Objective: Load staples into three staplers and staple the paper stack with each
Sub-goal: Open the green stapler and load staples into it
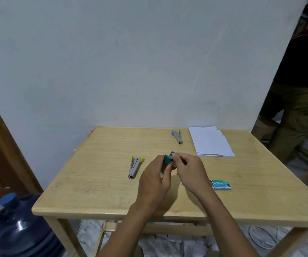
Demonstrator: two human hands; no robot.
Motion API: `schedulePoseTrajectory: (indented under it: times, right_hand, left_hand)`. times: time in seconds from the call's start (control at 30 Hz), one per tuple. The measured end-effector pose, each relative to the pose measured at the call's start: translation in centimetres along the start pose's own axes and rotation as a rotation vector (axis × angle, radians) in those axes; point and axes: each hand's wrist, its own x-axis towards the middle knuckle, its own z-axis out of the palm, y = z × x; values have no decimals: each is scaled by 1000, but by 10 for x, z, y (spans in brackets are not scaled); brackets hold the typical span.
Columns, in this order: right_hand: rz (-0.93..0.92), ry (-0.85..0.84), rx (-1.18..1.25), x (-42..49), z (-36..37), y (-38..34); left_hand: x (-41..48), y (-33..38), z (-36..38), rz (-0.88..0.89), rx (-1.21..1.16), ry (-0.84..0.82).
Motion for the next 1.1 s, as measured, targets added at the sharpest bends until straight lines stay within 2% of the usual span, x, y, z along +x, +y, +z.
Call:
schedulePoseTrajectory:
  times: [0.1, 0.17, 0.3, 0.37, 0.47, 0.53, 0.6, 0.7, 0.8, 0.87, 1.1]
  right_hand:
    - [57, 48, 1, -2, 2, 1]
    - [177, 110, 65, 1, -5, 6]
    - [364, 166, 210, 6, -18, 16]
    - [404, 197, 302, 9, -22, 20]
    - [433, 219, 463, 8, -35, 20]
    - [415, 195, 527, 5, -41, 19]
    - [389, 147, 544, 0, -43, 17]
    - [354, 63, 499, -4, -37, 14]
    - [330, -32, 503, -7, -30, 8]
    - [302, -92, 510, -9, -27, 2]
    - [177, -32, 291, -9, -27, -11]
  left_hand:
    - [-5, 0, 1, -34, -49, 37]
    - [-8, 2, -1, -76, -105, 74]
    - [-11, 13, -8, -182, -268, 7]
    - [-8, 15, -12, -351, -443, -50]
    - [0, 18, -25, -680, -908, -186]
    - [3, 21, -34, -788, -1113, -291]
    - [3, 21, -40, -849, -1218, -344]
    - [6, 22, -42, -897, -1252, -461]
    - [7, 26, -39, -892, -1050, -639]
    - [3, 29, -36, -869, -1007, -710]
    - [-4, 18, -37, -857, -1198, -697]
